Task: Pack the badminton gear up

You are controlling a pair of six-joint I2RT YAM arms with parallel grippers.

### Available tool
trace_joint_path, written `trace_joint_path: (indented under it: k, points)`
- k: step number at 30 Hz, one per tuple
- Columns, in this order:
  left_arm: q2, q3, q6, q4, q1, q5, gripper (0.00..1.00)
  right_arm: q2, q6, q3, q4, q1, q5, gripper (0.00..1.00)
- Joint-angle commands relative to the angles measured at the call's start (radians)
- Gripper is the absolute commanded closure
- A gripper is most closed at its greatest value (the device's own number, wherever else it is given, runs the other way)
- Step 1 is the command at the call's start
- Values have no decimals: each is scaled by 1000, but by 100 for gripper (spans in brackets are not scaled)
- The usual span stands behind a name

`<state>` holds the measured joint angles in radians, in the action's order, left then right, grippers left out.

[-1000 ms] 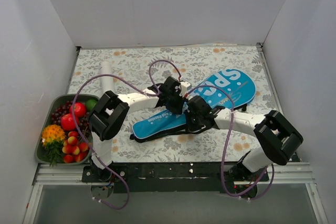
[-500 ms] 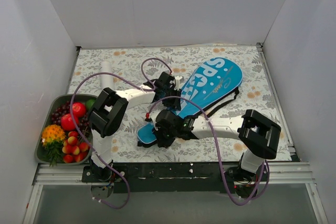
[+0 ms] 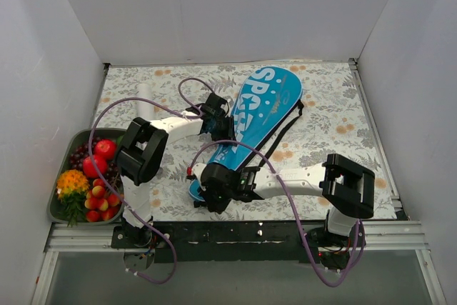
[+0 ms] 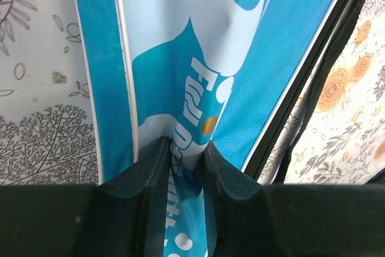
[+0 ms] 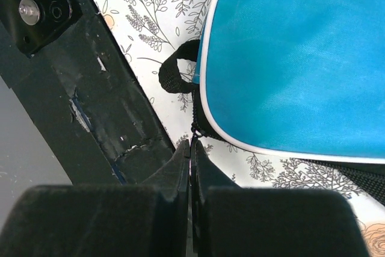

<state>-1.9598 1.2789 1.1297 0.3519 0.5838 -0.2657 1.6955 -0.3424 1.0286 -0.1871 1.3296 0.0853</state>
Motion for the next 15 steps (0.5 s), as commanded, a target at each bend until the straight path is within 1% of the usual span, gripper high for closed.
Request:
trace_joint_path:
  k: [1,4,5,6,7,8,9,12,15]
  points:
    - [-34,-33,79,4,-70,252,97,-13,-124,41,95,100,125,99]
    - [-18,-72,133,-28,-82,253,98,3,-207,57,100,128,48,99]
    - [-7,-85,145,-36,-85,252,98,4,-230,62,98,132,-10,99]
    - [-1,-108,168,-54,-87,252,98,6,-300,62,88,138,-47,99]
    - [5,-119,179,-62,-90,252,99,4,-332,57,86,141,-79,99]
    - [10,-127,188,-68,-90,253,99,1,-378,50,81,143,-157,99]
    - [24,-134,199,-79,-91,253,99,-3,-461,35,66,145,-191,99]
    - [53,-164,229,-97,-96,253,99,-14,-567,22,39,158,-294,99]
    - [67,-173,248,-103,-102,253,100,-25,-616,39,-3,178,-390,99]
